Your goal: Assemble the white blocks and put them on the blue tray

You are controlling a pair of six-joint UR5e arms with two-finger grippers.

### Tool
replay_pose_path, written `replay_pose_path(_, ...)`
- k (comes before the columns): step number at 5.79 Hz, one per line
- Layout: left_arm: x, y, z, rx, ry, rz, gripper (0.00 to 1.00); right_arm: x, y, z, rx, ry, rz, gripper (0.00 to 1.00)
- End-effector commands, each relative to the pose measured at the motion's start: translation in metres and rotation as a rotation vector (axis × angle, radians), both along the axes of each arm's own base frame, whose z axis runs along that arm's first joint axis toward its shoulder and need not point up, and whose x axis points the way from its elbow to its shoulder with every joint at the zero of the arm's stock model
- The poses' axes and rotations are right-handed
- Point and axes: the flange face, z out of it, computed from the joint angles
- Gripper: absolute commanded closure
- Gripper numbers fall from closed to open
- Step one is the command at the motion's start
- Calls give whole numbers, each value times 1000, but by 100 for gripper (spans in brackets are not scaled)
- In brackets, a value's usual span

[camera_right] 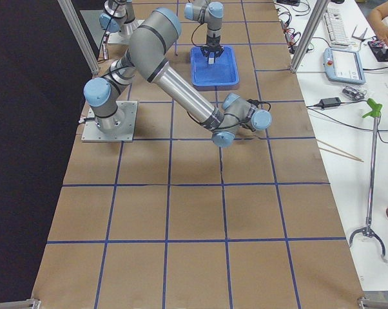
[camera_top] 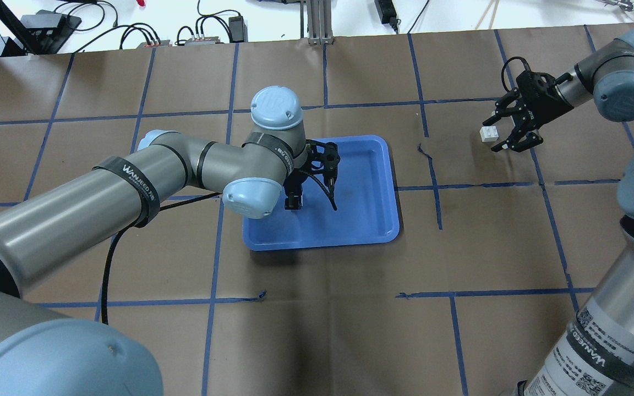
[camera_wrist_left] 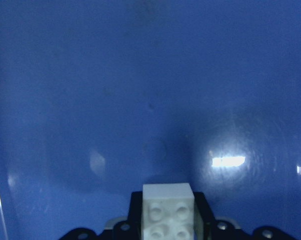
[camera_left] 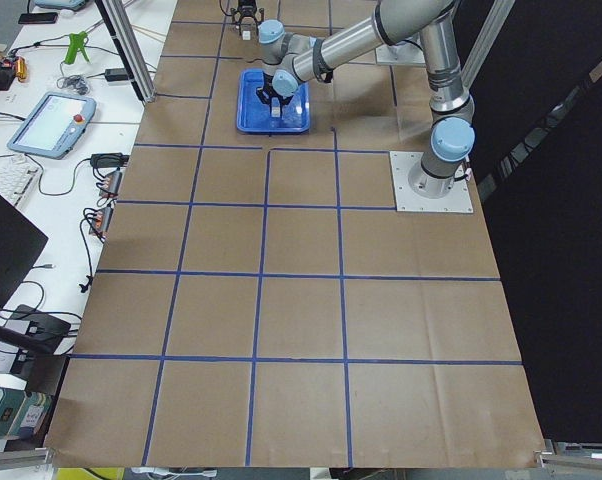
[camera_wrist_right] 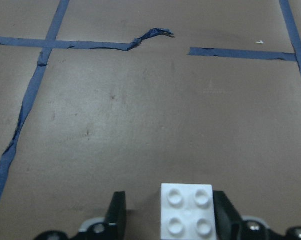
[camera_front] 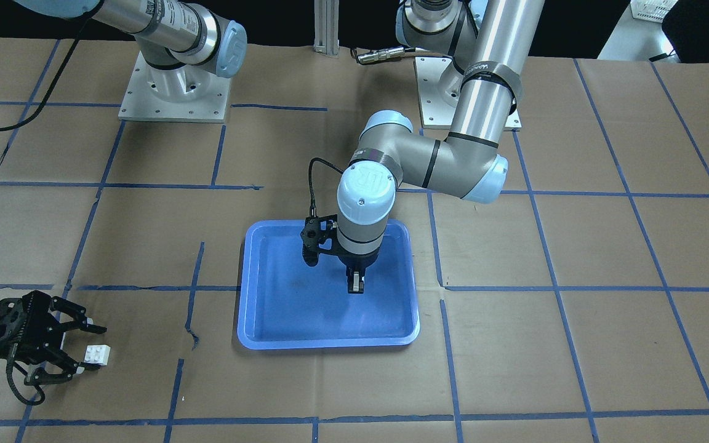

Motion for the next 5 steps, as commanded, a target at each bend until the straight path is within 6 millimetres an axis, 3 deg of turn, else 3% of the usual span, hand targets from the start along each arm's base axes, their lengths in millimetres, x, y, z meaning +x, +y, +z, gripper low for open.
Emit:
replay_pose_path(1, -11, 0, 9, -22, 4, 10, 87, -1, -2, 3, -10, 6, 0, 62)
replay_pose_path(2, -17, 1, 19, -40, 9, -2, 69, -2, -4, 7, -18, 10, 0, 66)
replay_pose_path(3, -17, 1, 17, -35, 9, 0, 22, -3, -7, 18, -33, 18, -2, 68)
replay_pose_path(4, -18, 2, 17, -35, 11, 0, 11, -6, -12, 36, -56, 34, -8, 69)
replay_pose_path(5, -18, 2, 20, -37, 13, 13, 9, -6, -11, 58, -60, 41, -25, 69)
